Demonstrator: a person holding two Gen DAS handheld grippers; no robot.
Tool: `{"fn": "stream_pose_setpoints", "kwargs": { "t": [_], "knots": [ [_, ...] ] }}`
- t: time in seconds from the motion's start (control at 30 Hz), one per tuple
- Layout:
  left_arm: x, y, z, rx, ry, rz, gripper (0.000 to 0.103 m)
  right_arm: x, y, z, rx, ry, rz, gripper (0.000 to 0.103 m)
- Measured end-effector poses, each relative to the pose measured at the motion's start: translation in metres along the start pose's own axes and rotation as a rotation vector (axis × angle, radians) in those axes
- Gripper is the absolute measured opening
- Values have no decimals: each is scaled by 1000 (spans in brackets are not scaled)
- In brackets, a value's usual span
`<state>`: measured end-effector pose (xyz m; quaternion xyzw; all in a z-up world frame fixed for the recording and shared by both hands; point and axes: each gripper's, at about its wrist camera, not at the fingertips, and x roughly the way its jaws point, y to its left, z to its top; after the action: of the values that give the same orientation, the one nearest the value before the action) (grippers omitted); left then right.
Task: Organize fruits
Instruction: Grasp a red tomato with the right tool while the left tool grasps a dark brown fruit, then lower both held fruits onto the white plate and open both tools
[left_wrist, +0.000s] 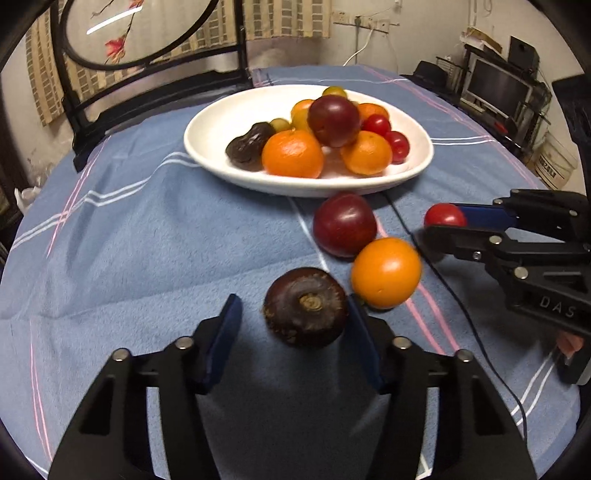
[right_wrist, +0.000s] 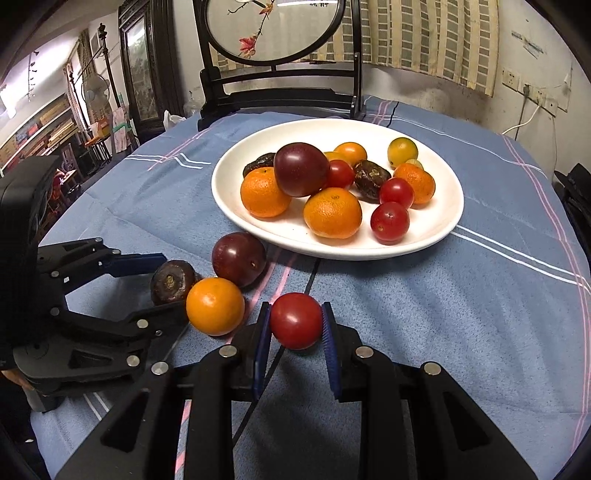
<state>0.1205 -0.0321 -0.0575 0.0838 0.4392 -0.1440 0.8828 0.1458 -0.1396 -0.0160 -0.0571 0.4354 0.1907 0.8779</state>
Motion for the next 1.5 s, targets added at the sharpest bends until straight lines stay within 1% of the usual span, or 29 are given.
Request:
{"fn": "stream_pose_setpoints", "kwargs": {
  "t": [0.03,0.1,0.23,0.37,0.47,0.57,0.7,0.73,0.83,0.93,1.07,1.17,1.23,1.27,1.3,1.33,1.37,1.4,1.43,1.5],
  "knots": [
    [-1,-1,0,5,-5,-11,43,0,0,0,-1,-2,-3,27],
    [-4,1,0,-12,-24,25,43,-1,-1,0,2,-5,-8,27],
    [-12,11,1,-67,-48,30,43,-4,-2,0,10,-17,-13,27],
    [-31,14,10,-74,-96,33,43,-13,-6,1,34,-60,-14,27],
    [-44,11,22,-66,-132,15,43,-25,-12,6,74,-121,6,27],
    [-50,7,39,-51,-160,8,43,-37,-18,11,117,-181,7,27],
    [-52,9,68,-64,-193,2,43,-46,-28,30,161,-227,2,27],
    [-50,12,79,-80,-201,-1,43,-46,-30,37,160,-226,-1,27],
    [-36,23,104,-140,-192,-11,43,-36,-37,60,164,-224,-15,27],
    [-18,33,124,-178,-169,12,43,-19,-44,80,185,-202,-8,27],
    [5,43,138,-196,-136,44,43,10,-58,97,237,-169,1,27],
    [20,46,144,-200,-118,63,43,28,-65,101,265,-137,10,27],
    [30,47,147,-205,-107,73,43,39,-68,101,287,-121,18,29],
    [32,48,147,-210,-107,76,45,43,-70,101,303,-115,24,30],
    [34,49,148,-220,-115,83,58,47,-72,101,320,-106,37,39],
    [33,50,147,-227,-126,89,71,49,-73,101,335,-104,45,41],
    [30,50,146,-241,-147,104,74,49,-75,101,356,-107,51,41],
    [28,50,145,-246,-155,109,75,49,-75,102,362,-110,59,43],
    [25,48,143,-244,-154,100,75,46,-75,101,369,-118,79,46],
    [20,45,141,-231,-149,88,75,39,-75,99,372,-133,64,49]
  ]
}}
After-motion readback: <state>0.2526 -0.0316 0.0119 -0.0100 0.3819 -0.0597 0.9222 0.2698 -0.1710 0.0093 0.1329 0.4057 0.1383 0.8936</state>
